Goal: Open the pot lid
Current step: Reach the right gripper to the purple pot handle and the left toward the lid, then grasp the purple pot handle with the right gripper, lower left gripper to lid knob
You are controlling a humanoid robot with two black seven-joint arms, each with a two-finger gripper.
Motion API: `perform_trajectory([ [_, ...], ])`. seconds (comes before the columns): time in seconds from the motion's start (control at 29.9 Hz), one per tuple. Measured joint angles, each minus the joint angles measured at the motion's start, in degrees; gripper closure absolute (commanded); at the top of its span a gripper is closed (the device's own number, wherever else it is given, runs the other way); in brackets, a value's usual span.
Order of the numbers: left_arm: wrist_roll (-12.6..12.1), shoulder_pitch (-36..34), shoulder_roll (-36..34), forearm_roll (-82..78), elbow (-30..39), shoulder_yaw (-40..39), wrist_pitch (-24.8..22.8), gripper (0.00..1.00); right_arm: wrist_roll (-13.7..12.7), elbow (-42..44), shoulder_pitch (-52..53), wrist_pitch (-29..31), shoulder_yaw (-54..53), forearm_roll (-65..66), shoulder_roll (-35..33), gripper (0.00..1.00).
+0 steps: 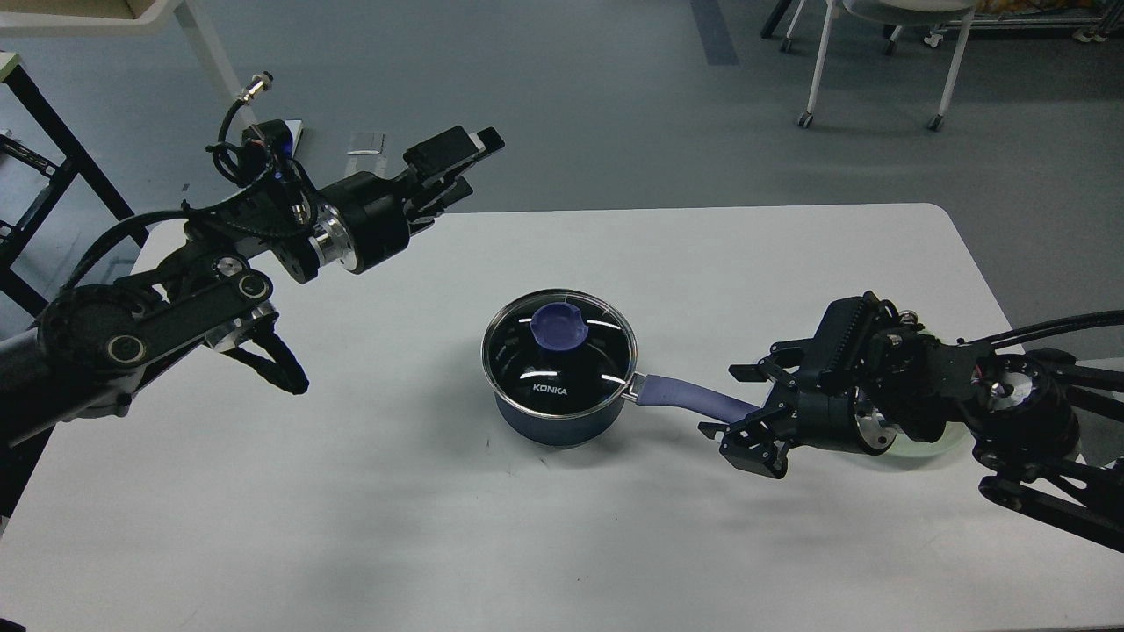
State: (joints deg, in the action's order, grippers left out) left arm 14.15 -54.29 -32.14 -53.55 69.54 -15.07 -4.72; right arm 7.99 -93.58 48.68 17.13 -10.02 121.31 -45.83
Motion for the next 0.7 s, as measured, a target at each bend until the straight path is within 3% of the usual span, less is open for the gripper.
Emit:
perform_trajectory([
  [0.13, 0.1, -0.1, 0.2, -8.1, 1.8, 0.7, 0.0, 0.05, 0.0, 0.2, -0.1, 0.0, 0.1, 0.0, 0.1, 0.43],
  [0.33, 0.1, 0.1, 0.5, -10.4, 2.0, 0.8, 0.1, 0.05, 0.4, 0.1, -0.1, 0.0, 0.0, -0.5, 0.1, 0.44],
  [0.6, 0.1, 0.1, 0.2, -10.7, 2.0, 1.0, 0.1, 0.05, 1.0, -0.1, -0.4, -0.1, 0.0, -0.5, 0.1, 0.73],
  [0.7, 0.1, 0.2, -0.1, -11.4, 2.0, 1.0, 0.1, 0.05, 1.0, -0.2, -0.5, -0.1, 0.1, -0.5, 0.1, 0.80],
])
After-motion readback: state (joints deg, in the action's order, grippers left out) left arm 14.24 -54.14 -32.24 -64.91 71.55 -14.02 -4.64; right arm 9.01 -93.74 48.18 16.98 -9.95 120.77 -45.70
